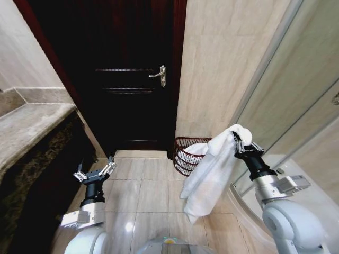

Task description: Discard the used towel into the hamper.

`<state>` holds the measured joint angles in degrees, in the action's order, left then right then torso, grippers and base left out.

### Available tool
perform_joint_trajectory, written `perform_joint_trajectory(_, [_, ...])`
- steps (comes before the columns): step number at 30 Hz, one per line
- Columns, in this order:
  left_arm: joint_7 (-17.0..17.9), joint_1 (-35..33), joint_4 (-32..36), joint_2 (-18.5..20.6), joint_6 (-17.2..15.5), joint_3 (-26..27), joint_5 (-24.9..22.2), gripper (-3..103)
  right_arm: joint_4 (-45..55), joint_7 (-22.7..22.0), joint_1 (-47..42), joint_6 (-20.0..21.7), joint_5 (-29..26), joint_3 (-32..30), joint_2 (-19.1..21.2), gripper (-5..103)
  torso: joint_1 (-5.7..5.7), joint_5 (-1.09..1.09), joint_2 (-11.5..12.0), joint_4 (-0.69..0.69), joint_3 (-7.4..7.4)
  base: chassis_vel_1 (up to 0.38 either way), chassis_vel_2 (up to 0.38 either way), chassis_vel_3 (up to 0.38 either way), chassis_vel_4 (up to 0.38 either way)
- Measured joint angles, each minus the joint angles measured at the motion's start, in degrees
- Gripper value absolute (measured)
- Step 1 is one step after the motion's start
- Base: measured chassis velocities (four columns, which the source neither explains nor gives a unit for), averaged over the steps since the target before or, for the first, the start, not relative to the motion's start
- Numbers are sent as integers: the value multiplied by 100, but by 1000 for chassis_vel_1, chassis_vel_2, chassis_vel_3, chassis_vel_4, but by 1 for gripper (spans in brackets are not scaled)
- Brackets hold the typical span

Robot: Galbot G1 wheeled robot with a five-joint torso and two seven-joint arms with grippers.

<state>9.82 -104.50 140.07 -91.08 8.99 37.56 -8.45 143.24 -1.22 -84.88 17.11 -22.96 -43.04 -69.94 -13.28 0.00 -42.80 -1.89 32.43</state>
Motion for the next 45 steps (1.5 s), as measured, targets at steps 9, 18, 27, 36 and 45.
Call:
perform_joint_trajectory(9, [0,-6,32,20,-35,-7,2,100,0,3,6,-9,-7,-43,24,4,-94,0,-226,0,133,0,0,0,0])
perform_joint_trajectory(18, [3,-34,92,68,-70,-13,25,100,0,21,-2,-34,-7,-53,2,4,-200,0,-474,0,275,0,0,0,0])
perform_joint_trajectory(27, [23,-36,135,81,-108,-17,32,100,0,21,14,-34,-32,-105,8,4,-302,0,-709,0,408,0,0,0,0])
perform_joint_trajectory(36, [25,-48,160,71,-110,-16,42,100,0,24,13,-34,-85,-162,30,4,-402,0,-930,0,528,0,0,0,0])
perform_joint_trajectory(45, [15,-80,186,59,-104,-13,60,100,0,27,5,-35,-114,-207,21,4,-495,0,-1140,0,645,0,0,0,0])
